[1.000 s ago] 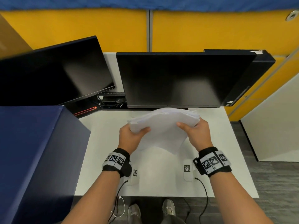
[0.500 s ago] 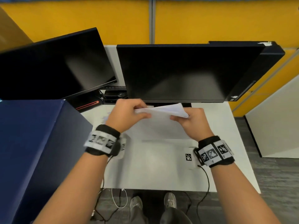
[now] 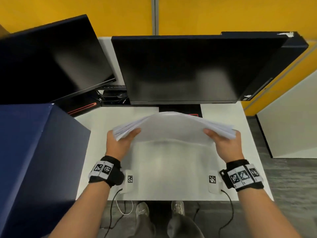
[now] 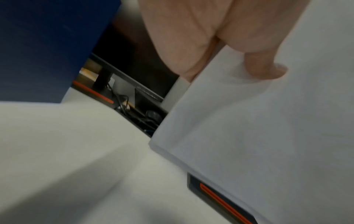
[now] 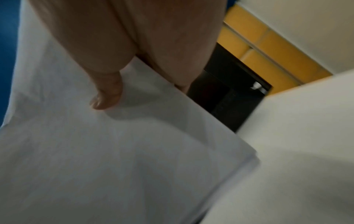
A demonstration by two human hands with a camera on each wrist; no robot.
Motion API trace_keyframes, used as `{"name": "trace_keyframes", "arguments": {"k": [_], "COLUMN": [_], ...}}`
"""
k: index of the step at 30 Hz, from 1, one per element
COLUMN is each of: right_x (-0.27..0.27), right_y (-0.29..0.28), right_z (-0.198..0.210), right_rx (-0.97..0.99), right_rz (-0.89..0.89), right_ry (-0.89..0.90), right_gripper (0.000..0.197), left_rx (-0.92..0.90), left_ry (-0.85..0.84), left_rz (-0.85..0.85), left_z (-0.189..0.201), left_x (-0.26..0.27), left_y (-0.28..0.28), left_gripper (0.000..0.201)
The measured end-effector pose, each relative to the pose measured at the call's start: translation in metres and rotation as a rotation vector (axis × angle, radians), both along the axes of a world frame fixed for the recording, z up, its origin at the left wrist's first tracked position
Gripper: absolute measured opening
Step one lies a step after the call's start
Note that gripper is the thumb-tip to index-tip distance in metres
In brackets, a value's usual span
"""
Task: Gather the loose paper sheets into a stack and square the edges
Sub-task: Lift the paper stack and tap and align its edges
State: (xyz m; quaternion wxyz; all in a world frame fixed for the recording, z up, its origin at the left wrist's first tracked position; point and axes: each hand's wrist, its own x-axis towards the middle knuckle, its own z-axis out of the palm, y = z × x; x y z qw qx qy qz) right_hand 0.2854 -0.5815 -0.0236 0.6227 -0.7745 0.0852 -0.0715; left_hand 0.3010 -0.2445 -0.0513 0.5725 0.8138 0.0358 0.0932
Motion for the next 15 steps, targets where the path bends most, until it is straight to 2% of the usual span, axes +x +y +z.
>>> {"name": "trace_keyframes", "arguments": {"k": [4,5,7,8,11,15], "right_x": [0.000,-0.001,0.001,0.002,0.004,-0.003], "right_y": [-0.005,-0.005,-0.003,-0.002,-0.001,-0.003], "right_z": [-0.047,-0.059,-0.071,-0.071,-0.061,-0.062], "right_rx": [0.008,0.006,0.009,0.014,0.044,0.058], "right_rz": [-0.037,-0.033,-0.072,-0.094,-0.135,-0.114], "right_ry": [0.091,0.137,0.199,0.201,0.151,0.121], "right_gripper": [0.037,0.040,0.030,0.023,0.025,0.033], "left_rx": [-0.103,-0.138,-0.148,-0.137,-0.145,-0.125], "left_ry": [0.177,0.250,0.328,0.317,0.226,0.232], "left_rz": [0.062,0.078,0.108,0.114,0.118,0.056], "left_z": [-0.034,-0.044,-0.058,-0.060,-0.050,-0.046], "left_x": [-0.009,-0.012,-0.013,-0.012,-0.005,-0.005], "left_y": [-0.018,-0.023,-0.030,-0.032,-0.028,-0.017], "left_gripper": [0.047,0.047,0.034,0.028,0.028,0.051]}}
